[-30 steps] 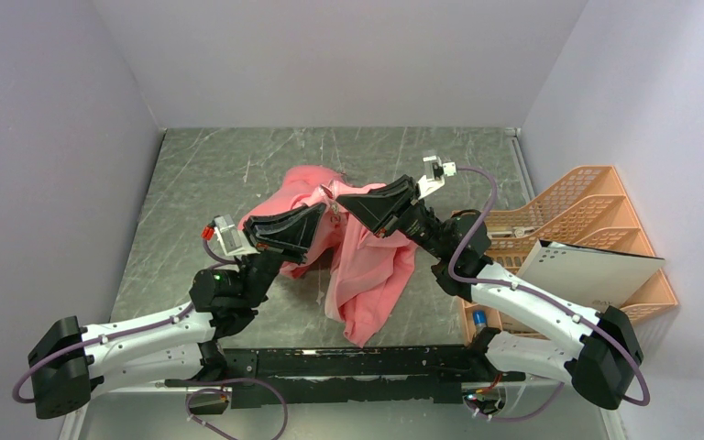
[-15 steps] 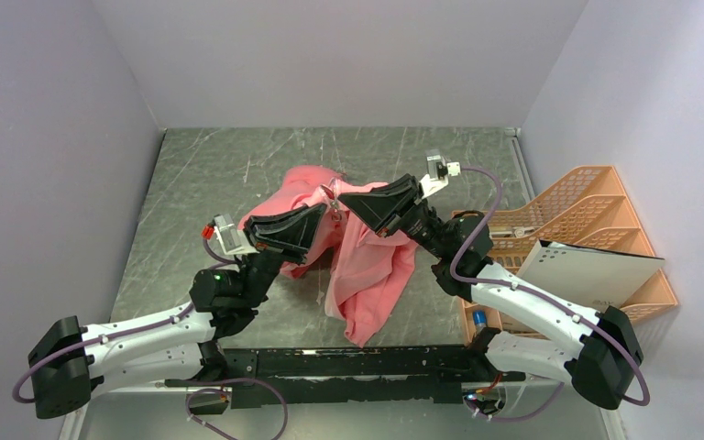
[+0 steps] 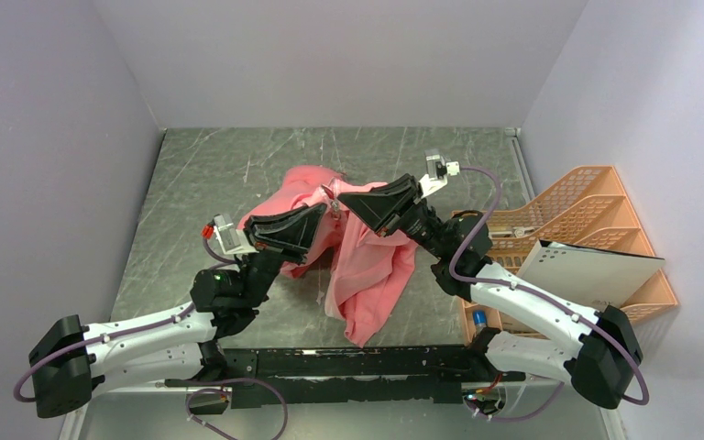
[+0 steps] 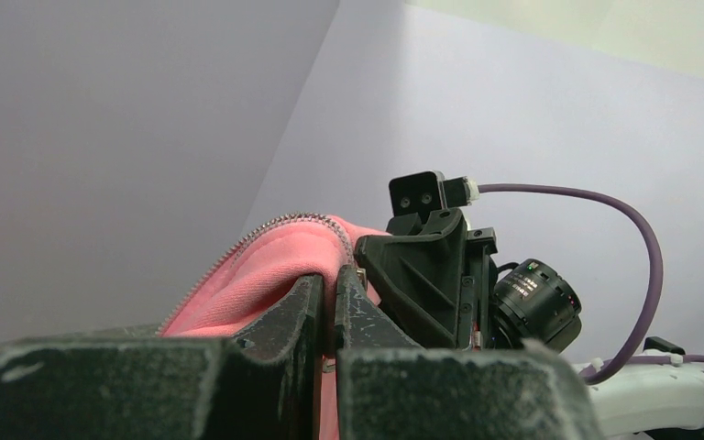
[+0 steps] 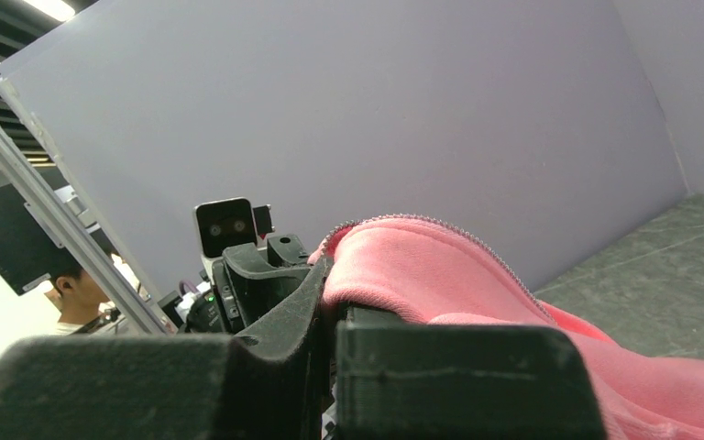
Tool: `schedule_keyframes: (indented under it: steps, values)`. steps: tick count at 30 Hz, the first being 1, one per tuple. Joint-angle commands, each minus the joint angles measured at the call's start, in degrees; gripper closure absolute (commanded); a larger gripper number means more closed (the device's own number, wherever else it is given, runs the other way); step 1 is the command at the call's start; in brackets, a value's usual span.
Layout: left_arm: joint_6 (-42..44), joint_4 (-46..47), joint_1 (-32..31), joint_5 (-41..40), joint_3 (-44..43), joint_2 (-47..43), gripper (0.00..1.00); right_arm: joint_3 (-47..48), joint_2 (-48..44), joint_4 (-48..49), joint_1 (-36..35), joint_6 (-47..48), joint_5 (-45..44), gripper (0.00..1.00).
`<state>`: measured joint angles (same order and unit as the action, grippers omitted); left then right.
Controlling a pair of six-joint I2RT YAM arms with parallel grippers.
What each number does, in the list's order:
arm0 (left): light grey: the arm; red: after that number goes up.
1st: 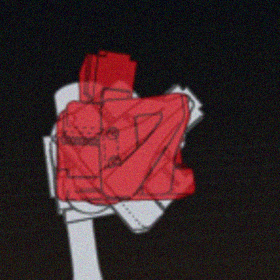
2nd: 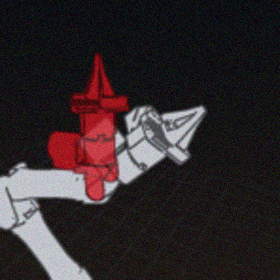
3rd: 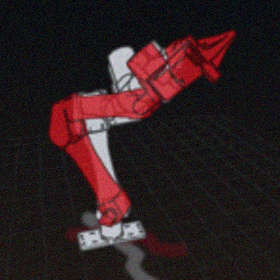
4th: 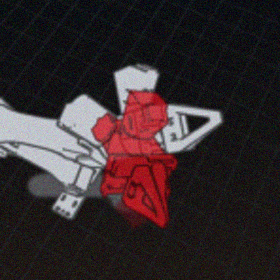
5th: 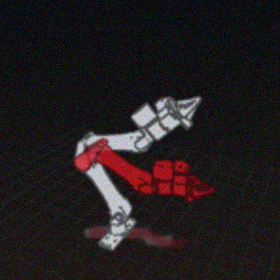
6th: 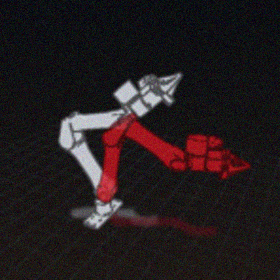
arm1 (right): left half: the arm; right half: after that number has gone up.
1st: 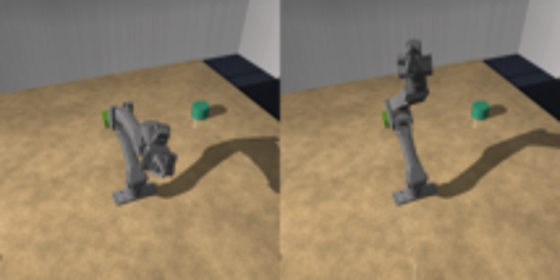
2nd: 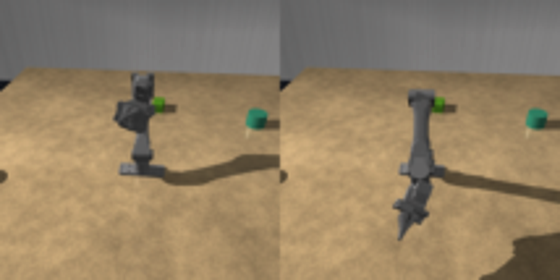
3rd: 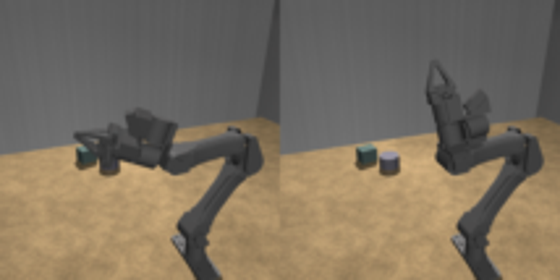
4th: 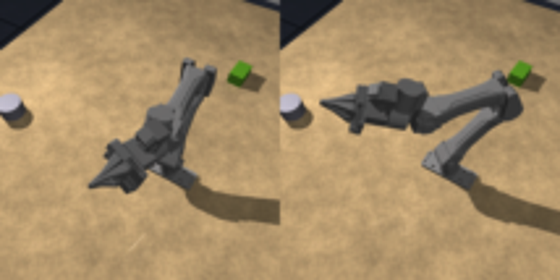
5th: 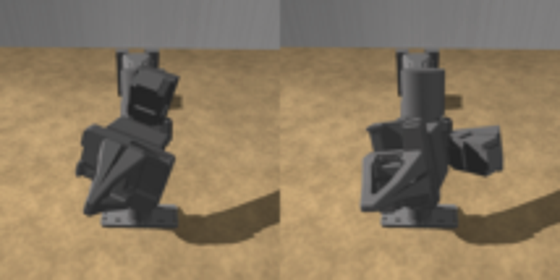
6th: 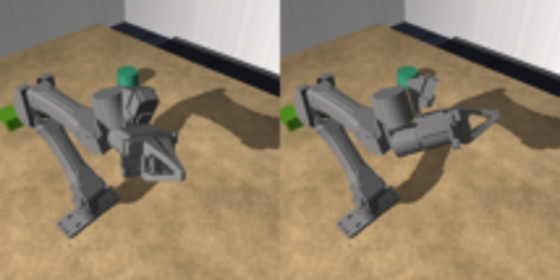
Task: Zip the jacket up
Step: Insert the zipper into the jacket.
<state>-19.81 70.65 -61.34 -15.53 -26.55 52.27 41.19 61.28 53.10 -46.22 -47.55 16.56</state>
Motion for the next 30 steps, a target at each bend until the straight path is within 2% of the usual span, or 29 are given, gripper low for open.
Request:
schedule_keyframes:
  steps: [1, 30]
  values:
    - [0.0, 5.6, -0.3, -0.1, -0.8, -0.6, 0.95, 1.5, 0.2, 3.8, -0.3, -0.4, 0.8, 1.00]
    - [-0.3, 5.4, -0.3, -0.1, -0.9, -0.3, 0.95, 1.4, 0.4, 4.2, -0.3, -0.6, 1.1, 1.00]
